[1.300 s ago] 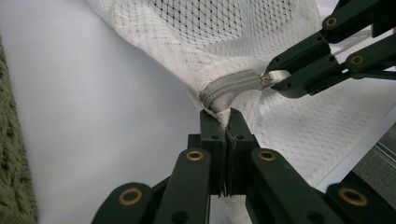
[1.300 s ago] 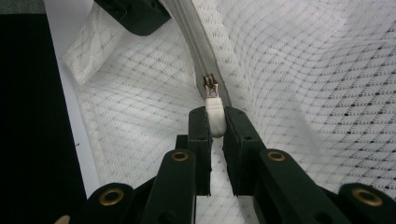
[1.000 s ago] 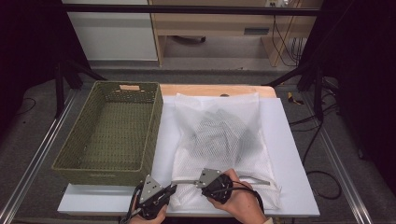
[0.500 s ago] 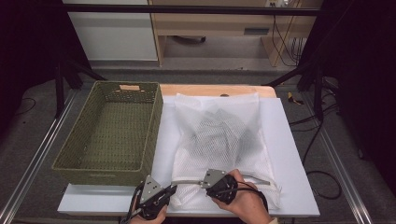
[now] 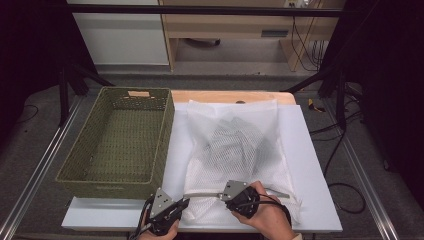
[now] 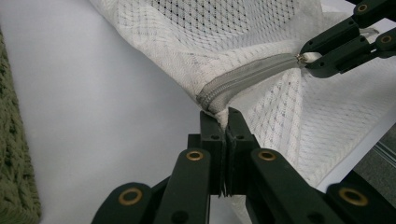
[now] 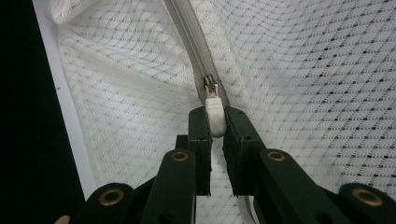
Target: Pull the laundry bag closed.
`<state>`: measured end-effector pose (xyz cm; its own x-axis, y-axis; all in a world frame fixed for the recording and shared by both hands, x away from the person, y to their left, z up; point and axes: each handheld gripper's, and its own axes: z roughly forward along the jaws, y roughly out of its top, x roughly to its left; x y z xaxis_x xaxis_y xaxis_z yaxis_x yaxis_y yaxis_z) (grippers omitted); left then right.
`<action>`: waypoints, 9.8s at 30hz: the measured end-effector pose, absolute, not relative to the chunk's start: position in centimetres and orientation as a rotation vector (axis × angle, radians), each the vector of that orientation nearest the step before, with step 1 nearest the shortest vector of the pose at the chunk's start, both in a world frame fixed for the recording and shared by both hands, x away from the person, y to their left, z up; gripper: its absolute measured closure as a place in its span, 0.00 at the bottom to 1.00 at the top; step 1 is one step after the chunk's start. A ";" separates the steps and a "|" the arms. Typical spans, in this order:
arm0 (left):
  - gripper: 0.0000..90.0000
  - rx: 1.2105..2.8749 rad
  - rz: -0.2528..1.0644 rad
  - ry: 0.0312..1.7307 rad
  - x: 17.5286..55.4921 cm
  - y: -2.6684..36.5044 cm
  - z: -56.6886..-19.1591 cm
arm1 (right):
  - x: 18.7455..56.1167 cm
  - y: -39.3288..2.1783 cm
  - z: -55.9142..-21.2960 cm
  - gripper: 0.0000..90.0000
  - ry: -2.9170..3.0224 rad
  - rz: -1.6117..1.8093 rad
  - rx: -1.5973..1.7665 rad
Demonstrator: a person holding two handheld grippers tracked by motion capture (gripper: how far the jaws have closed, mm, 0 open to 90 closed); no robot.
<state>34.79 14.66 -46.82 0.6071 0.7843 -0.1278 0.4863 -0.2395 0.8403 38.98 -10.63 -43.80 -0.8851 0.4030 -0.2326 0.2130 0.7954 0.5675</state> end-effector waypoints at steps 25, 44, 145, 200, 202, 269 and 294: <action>0.98 1.889 0.398 1.022 34.9 14.9 -46.8 | 39.0 -12.2 -43.9 0.91 2.634 0.767 0.487; 0.98 1.883 0.399 1.029 34.9 15.2 -46.7 | 39.1 -13.9 -43.8 0.91 2.621 0.769 0.543; 0.98 1.877 0.401 1.033 34.9 15.7 -46.4 | 39.0 -18.8 -44.7 0.91 2.611 0.706 0.645; 0.98 1.869 0.403 1.034 34.9 15.8 -46.2 | 38.7 -21.7 -44.7 0.91 2.574 0.700 0.719; 0.98 1.869 0.404 1.035 34.9 15.8 -46.2 | 38.7 -21.9 -44.7 0.91 2.572 0.702 0.720; 0.98 1.882 0.412 1.045 35.1 16.0 -46.4 | 38.7 -28.8 -43.1 0.91 2.633 0.507 0.792; 0.98 1.921 0.435 1.050 35.4 15.9 -47.0 | 38.4 -30.5 -44.2 0.91 2.618 0.519 0.852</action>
<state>35.44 15.87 -47.02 0.5815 0.8073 -0.1007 0.4997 -0.2568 0.8273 38.41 -30.46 -44.16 -0.7629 0.6141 -0.2021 0.4905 0.7535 0.4379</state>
